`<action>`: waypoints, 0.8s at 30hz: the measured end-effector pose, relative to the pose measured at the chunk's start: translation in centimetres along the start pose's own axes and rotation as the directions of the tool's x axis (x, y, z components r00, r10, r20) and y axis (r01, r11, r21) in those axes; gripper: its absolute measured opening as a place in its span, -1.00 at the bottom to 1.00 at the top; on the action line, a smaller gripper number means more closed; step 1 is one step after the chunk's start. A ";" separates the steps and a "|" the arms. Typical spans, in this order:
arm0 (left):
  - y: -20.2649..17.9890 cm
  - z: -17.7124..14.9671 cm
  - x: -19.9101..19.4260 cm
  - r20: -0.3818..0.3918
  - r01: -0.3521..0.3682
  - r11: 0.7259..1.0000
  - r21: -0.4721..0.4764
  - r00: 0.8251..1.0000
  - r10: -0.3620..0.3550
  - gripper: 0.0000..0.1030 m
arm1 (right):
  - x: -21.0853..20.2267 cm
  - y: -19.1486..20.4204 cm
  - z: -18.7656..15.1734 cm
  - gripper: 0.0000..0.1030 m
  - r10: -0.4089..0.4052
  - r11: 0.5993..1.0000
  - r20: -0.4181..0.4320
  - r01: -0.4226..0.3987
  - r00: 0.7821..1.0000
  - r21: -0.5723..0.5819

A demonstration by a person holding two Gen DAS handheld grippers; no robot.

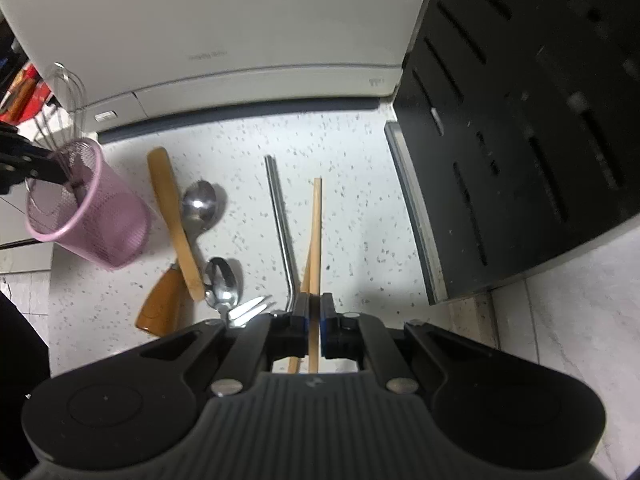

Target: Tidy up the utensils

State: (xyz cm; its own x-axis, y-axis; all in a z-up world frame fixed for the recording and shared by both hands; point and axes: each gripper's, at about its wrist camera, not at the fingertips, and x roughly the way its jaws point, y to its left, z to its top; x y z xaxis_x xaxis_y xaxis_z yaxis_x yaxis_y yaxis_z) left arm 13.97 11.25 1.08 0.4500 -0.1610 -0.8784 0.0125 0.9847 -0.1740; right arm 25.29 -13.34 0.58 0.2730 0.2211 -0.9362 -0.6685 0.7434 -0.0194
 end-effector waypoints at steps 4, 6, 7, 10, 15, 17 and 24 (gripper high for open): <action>0.0 0.0 0.0 -0.001 0.003 1.000 -0.004 1.000 -0.003 -0.80 | -1.6 0.4 0.0 -0.98 0.000 1.000 0.030 0.000 1.000 -0.006; 0.0 0.0 0.0 -0.001 0.001 1.000 -0.003 1.000 -0.001 -0.80 | -2.1 0.6 0.0 -0.98 -0.004 1.000 0.037 0.005 0.999 -0.010; 0.0 0.0 0.0 -0.001 0.000 1.000 -0.002 1.000 0.000 -0.80 | -2.4 0.7 0.0 -0.98 -0.007 1.000 0.040 0.008 0.999 -0.012; 0.0 0.0 0.0 0.000 -0.001 1.000 -0.003 1.000 0.001 -0.80 | -3.4 1.0 0.0 -0.99 -0.014 1.000 0.050 0.015 0.999 -0.021; 0.0 -0.1 0.0 0.001 0.001 1.000 -0.005 1.000 -0.001 -0.80 | -5.0 1.4 0.0 -0.99 -0.022 0.999 0.077 0.025 0.997 -0.031; 0.1 0.0 0.0 0.001 0.003 1.000 -0.008 1.000 -0.003 -0.80 | -5.8 1.6 0.0 -0.99 -0.024 0.999 0.091 0.028 0.996 -0.037; 0.1 -0.1 0.0 0.004 0.001 1.000 -0.012 1.000 -0.001 -0.80 | -8.7 2.8 1.0 -0.99 -0.017 0.998 0.167 0.027 0.986 -0.059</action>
State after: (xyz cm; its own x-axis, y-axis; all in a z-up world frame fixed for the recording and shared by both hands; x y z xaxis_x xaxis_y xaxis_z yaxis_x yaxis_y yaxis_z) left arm 13.85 11.33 1.05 0.4533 -0.1613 -0.8766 0.0018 0.9836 -0.1801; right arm 21.71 -12.59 8.99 0.3958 0.3109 -0.8641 -0.7006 0.7105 -0.0652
